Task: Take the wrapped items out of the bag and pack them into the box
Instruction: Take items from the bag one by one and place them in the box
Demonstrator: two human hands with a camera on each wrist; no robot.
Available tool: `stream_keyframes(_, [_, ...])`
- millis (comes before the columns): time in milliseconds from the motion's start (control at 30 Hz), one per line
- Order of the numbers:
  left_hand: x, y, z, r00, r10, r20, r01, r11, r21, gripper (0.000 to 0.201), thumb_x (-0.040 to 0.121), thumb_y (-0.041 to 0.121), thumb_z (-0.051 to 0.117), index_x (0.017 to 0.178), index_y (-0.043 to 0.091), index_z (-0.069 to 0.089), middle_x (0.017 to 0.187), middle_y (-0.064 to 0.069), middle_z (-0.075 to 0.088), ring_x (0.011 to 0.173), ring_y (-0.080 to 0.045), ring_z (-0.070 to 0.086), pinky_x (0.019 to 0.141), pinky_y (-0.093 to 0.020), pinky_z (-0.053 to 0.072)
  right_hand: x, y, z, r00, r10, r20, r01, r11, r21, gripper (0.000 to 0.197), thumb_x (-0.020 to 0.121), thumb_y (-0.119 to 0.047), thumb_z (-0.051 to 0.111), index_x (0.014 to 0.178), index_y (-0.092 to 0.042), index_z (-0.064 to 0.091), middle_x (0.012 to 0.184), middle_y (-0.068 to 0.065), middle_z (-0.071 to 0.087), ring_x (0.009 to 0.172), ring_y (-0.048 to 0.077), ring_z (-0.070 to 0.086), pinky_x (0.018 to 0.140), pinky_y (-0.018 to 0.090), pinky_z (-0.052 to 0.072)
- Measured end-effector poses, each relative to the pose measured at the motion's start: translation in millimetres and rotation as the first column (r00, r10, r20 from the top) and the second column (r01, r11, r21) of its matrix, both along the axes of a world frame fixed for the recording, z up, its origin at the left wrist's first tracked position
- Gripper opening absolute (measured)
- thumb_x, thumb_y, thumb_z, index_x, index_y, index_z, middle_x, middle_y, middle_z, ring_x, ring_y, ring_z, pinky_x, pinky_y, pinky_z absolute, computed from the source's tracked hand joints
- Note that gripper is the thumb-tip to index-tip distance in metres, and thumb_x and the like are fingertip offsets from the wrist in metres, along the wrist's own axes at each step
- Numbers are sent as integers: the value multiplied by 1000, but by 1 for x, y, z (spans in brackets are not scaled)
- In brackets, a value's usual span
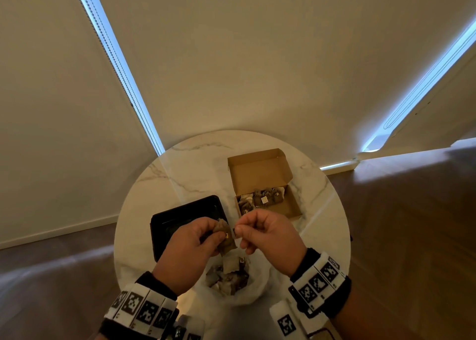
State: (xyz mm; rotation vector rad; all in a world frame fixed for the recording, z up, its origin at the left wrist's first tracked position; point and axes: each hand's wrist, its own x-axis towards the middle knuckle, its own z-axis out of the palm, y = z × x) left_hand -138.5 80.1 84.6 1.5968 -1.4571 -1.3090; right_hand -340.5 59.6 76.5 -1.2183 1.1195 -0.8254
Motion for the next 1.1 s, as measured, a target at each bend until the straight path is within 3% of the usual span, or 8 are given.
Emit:
stream_keyframes(333, [-2, 1, -1, 999, -33, 16, 33, 999, -37, 15, 97, 17, 68, 96, 29, 76, 93, 7, 78, 88, -13, 75, 85, -40, 63, 7, -10, -13, 998, 29, -55, -25, 997, 73, 8, 97, -10, 66, 101, -5, 71, 85, 11, 72, 72, 13, 67, 60, 28, 57])
stream_keyframes(433, [0, 1, -1, 999, -17, -34, 16, 999, -37, 15, 98, 12, 67, 98, 24, 75, 95, 3, 78, 89, -15, 75, 86, -42, 63, 11, -13, -15, 997, 54, -56, -49, 995, 83, 6, 97, -11, 66, 101, -8, 69, 85, 8, 71, 72, 14, 67, 55, 27, 54])
stream_keyframes(600, [-1, 3, 0, 997, -22, -70, 19, 999, -49, 14, 100, 11, 63, 100, 22, 72, 95, -1, 77, 89, -19, 74, 84, -44, 63, 15, -17, -17, 996, 91, -17, -89, 990, 110, 2, 100, -11, 61, 101, -12, 63, 78, 0, 69, 61, 16, 61, 44, 22, 40])
stream_keyframes(667, [-1, 3, -2, 997, -17, -77, 15, 999, -32, 12, 101, 13, 62, 102, 21, 71, 97, 0, 77, 92, -17, 74, 84, -43, 63, 17, -18, -18, 996, 83, -14, -81, 993, 84, 3, 101, -11, 60, 100, -12, 63, 75, 3, 65, 56, 15, 57, 44, 21, 38])
stream_keyframes(767, [-2, 4, -2, 992, -9, -127, 11, 1000, 22, 10, 100, 13, 63, 103, 18, 71, 99, -1, 77, 94, -18, 75, 84, -40, 64, 20, -17, -17, 999, 22, 43, -24, 999, 45, 6, 98, -4, 62, 97, -9, 64, 68, -3, 61, 51, 8, 51, 46, 18, 39])
stream_keyframes(933, [-7, 7, -8, 962, 80, -260, -57, 994, 96, 11, 97, 7, 66, 103, 11, 74, 99, -6, 79, 96, -21, 76, 81, -32, 62, 25, -15, -18, 994, -92, 64, 91, 996, 18, 9, 93, 0, 69, 92, -6, 63, 66, -6, 61, 51, -2, 52, 49, 12, 42])
stream_keyframes(1000, [-11, 7, -12, 938, 148, -313, -117, 986, 116, 12, 96, 5, 66, 104, 8, 74, 100, -7, 79, 96, -21, 76, 80, -31, 61, 26, -15, -20, 989, -126, 74, 125, 992, 22, 9, 93, -2, 70, 90, -7, 64, 64, -4, 59, 50, 1, 50, 47, 14, 41])
stream_keyframes(1100, [-17, 9, -16, 911, 223, -347, -191, 974, 125, 10, 96, 6, 67, 104, 6, 73, 100, -9, 79, 98, -24, 76, 86, -40, 63, 25, -15, -20, 984, -138, 109, 134, 990, 43, 4, 94, -6, 70, 92, -6, 66, 65, 1, 61, 50, 10, 49, 44, 18, 38])
